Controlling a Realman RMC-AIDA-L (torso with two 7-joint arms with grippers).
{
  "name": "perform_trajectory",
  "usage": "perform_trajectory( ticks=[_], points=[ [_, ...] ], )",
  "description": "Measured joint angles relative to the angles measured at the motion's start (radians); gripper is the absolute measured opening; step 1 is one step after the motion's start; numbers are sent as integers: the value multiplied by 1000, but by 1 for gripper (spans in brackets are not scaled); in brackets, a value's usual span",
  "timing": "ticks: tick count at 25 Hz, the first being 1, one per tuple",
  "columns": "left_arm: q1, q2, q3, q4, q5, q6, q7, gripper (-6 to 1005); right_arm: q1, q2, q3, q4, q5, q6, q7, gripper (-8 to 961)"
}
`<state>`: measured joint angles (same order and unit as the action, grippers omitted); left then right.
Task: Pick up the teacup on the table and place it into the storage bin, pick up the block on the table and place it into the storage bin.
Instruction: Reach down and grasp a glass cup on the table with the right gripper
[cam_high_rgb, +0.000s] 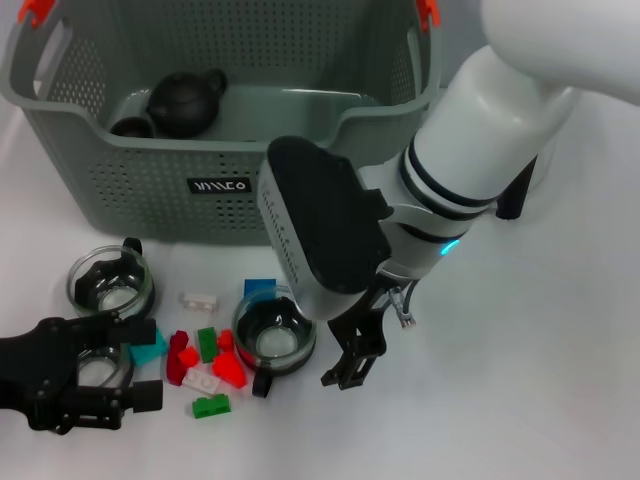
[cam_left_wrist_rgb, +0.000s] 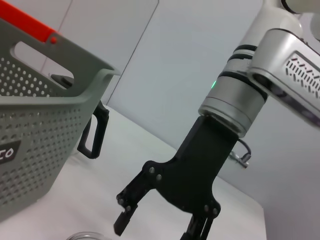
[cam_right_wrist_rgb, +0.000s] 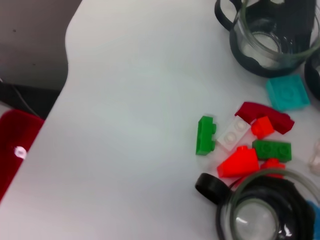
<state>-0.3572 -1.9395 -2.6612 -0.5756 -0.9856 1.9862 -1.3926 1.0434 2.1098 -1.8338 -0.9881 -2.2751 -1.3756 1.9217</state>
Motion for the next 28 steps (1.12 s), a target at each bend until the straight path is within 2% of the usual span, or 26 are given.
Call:
perform_trajectory(
  ticks=[11, 28],
  points=[
    [-1, -1, -26, 14, -3, -5, 0, 941, 6, 5, -149, 0, -1, 134, -48, 899],
    [-6, -1, -44, 14, -4, -15, -1, 941, -1, 15, -231, 47, 42, 270, -61, 897]
  ],
)
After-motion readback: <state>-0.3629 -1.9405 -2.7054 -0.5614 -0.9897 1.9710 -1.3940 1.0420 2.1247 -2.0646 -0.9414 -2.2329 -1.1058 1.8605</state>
